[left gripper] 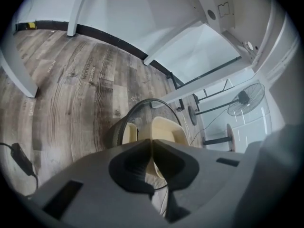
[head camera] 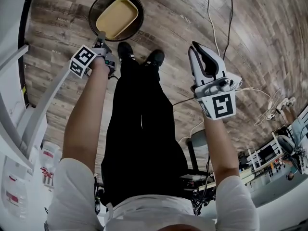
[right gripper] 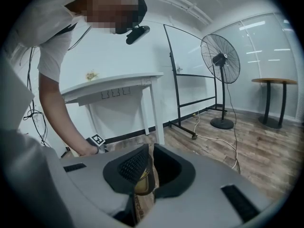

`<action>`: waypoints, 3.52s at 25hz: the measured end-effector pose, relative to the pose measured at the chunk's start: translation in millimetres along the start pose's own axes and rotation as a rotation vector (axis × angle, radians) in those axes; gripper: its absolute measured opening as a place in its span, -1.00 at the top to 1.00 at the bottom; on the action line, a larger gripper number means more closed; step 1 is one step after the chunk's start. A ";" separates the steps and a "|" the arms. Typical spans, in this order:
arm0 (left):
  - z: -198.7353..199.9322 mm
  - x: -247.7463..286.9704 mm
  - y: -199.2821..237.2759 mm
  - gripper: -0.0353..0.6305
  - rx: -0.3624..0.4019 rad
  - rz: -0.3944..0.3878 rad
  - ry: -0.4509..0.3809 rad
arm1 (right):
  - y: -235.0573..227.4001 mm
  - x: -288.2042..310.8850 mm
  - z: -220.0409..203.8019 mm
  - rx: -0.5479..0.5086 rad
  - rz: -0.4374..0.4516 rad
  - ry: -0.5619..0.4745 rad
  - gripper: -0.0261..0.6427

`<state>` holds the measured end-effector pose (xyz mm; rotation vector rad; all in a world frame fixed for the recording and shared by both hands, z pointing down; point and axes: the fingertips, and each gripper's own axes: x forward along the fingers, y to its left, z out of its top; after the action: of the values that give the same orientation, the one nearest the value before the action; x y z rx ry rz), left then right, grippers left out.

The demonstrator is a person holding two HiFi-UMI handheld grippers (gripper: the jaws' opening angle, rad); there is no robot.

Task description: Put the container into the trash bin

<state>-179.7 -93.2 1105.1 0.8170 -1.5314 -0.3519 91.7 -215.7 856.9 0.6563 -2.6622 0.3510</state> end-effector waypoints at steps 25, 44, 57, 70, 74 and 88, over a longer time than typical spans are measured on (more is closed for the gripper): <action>-8.4 -205.2 -288.9 0.37 0.740 -0.586 0.028 | 7.6 -58.2 241.1 -0.084 -0.031 -0.236 0.75; 58.1 -535.4 -616.6 0.40 1.213 -0.954 -0.461 | 38.9 -284.8 522.2 -0.337 -0.114 -0.591 0.75; 82.7 -655.1 -616.8 0.73 1.369 -0.925 -0.636 | 81.4 -371.7 555.7 -0.259 -0.401 -0.693 0.75; 131.5 -719.2 -508.2 0.77 1.322 -0.772 -0.668 | 208.6 -383.7 521.5 -0.242 -0.491 -0.660 0.75; 123.3 -729.6 -469.0 0.77 1.352 -0.761 -0.625 | 251.4 -384.2 501.3 -0.233 -0.492 -0.627 0.75; 91.2 -739.1 -399.1 0.76 1.305 -0.859 -0.482 | 316.8 -373.5 439.8 -0.187 -0.464 -0.492 0.75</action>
<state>-195.4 103.3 283.6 2.5905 -1.6945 -0.1077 113.2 61.9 260.4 1.4053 -2.8063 -0.2150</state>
